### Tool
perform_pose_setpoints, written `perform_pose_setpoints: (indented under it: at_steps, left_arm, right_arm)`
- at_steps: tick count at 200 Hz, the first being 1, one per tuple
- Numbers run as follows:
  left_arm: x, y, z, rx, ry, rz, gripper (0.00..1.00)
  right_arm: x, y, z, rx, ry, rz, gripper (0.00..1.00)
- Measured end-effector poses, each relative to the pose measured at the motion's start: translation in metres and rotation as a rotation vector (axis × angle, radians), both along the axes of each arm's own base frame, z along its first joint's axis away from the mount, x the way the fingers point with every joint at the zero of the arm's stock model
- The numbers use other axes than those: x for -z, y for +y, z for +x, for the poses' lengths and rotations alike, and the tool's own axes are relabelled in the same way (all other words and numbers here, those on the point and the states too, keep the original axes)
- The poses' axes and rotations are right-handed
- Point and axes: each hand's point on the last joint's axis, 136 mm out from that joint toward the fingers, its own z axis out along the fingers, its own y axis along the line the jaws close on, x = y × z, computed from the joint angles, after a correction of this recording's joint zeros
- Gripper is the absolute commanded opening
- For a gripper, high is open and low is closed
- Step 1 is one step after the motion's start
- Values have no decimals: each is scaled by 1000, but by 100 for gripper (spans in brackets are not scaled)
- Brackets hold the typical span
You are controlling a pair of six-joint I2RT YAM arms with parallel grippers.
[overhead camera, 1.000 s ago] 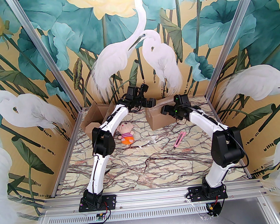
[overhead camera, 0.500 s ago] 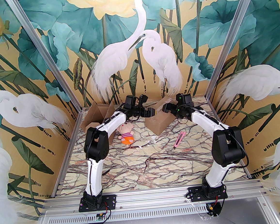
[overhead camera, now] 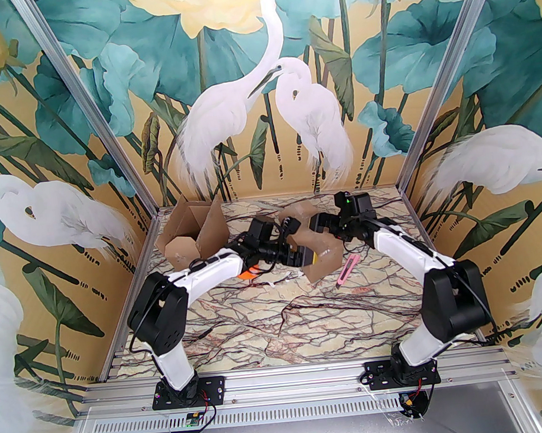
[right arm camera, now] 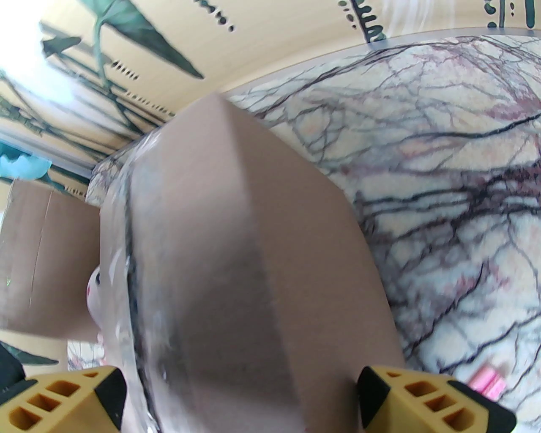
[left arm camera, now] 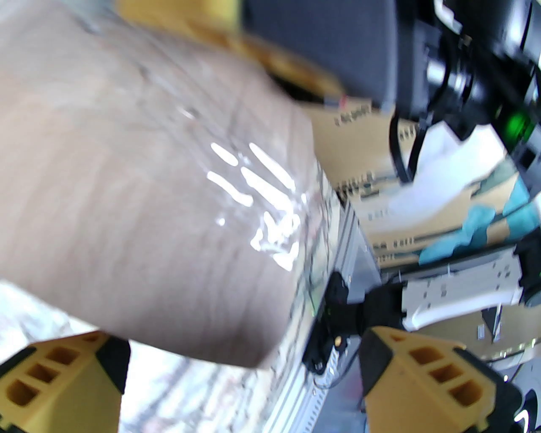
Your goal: Unpack the express box
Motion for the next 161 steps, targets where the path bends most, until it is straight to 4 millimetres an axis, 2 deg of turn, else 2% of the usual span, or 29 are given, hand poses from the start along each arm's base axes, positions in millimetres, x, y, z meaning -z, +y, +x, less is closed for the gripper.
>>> perform_pose_setpoints:
  at_steps: [25,41,67,88,102,129,143,147,161]
  left_arm:
    - [-8,16,-3,-55,-62,42,97]
    - [-23,25,2,-91,-136,61,97]
    - [-52,37,10,-138,-256,84,99]
    - [-68,44,18,-167,-341,107,99]
    - [-71,49,23,-186,-390,135,99]
    - [-69,62,35,-220,-442,197,100]
    - [-68,70,43,-243,-453,215,100]
    - [-68,73,45,-248,-455,220,99]
    - [-67,80,51,-268,-457,231,99]
  right_arm:
    - [-1,-4,-24,10,27,-31,99]
    - [-13,-16,-32,53,10,-69,99]
    - [-44,-55,-39,216,-50,-110,100]
    - [-49,-86,-45,348,-49,-141,96]
    - [-34,-96,-46,395,2,-168,92]
    - [29,-99,-48,431,196,-211,86]
    - [43,-101,-44,452,229,-212,83]
    - [51,-102,-45,457,252,-217,78]
    - [74,-102,-48,468,322,-229,76]
